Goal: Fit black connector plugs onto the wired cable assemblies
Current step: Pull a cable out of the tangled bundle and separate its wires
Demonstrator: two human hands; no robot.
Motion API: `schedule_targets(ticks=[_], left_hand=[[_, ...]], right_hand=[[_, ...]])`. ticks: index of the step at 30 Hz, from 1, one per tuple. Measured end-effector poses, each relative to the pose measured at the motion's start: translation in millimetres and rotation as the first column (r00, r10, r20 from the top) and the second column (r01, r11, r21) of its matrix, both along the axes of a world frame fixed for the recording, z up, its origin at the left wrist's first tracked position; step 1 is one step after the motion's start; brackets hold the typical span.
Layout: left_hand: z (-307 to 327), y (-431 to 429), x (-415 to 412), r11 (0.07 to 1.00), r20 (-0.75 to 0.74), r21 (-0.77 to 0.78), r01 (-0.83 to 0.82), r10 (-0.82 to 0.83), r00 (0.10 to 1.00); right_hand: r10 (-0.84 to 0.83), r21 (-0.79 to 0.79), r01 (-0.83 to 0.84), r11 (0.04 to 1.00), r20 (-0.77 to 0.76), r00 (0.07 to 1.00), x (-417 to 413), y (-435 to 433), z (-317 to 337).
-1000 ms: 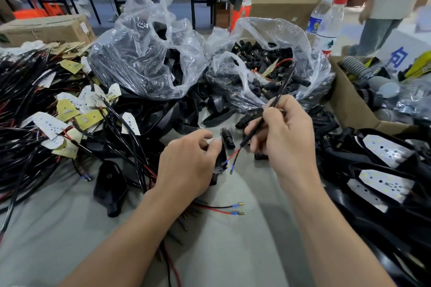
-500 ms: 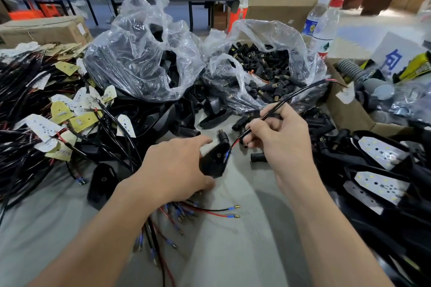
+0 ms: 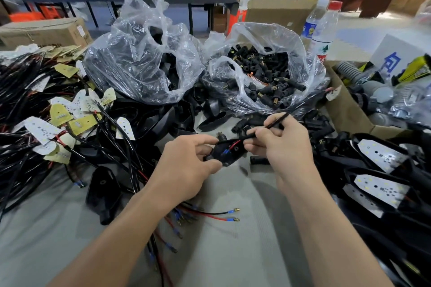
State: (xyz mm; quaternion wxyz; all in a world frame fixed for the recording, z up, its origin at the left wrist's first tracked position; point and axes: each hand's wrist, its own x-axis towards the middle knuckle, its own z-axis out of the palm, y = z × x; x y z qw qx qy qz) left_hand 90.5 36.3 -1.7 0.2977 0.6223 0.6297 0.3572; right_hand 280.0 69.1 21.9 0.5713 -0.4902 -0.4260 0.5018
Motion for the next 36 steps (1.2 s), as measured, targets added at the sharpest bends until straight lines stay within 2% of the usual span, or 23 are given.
schedule_targets(ticks=[2, 7, 13, 18, 22, 26, 32, 36], left_hand=[[-2, 1, 3, 0.999, 0.043, 0.019, -0.041, 0.041, 0.998], [-5, 0, 6, 0.995, 0.058, 0.052, -0.090, 0.087, 0.995], [-4, -1, 5, 0.989, 0.122, 0.103, -0.106, 0.093, 0.988], [-7, -3, 5, 0.994, 0.151, 0.104, -0.044, 0.028, 0.988], [-4, -5, 9, 0.990, 0.236, 0.120, -0.076, 0.046, 0.971], [-2, -5, 11, 0.985, 0.338, 0.133, -0.110, 0.059, 0.939], [-5, -6, 13, 0.988, 0.376, 0.119, -0.101, 0.049, 0.925], [-2, -4, 8, 0.998, 0.404, 0.059, 0.023, -0.045, 0.914]], right_hand=[[0.060, -0.028, -0.063, 0.998, -0.096, 0.994, 0, 0, 1], [0.191, -0.038, -0.199, 0.979, -0.147, 0.971, 0, -3, 4], [0.119, -0.019, -0.120, 0.993, -0.004, 0.993, 2, -5, 5], [0.272, -0.048, -0.277, 0.960, -0.090, 0.958, -1, -8, 6], [0.149, -0.036, -0.151, 0.988, -0.064, 0.987, 0, -7, 6], [0.228, -0.063, -0.231, 0.971, -0.048, 0.972, 0, -9, 7], [0.164, -0.003, -0.168, 0.986, 0.219, 0.962, -15, -16, 2], [0.071, 0.016, -0.083, 0.996, 0.391, 0.918, -15, -17, 0]])
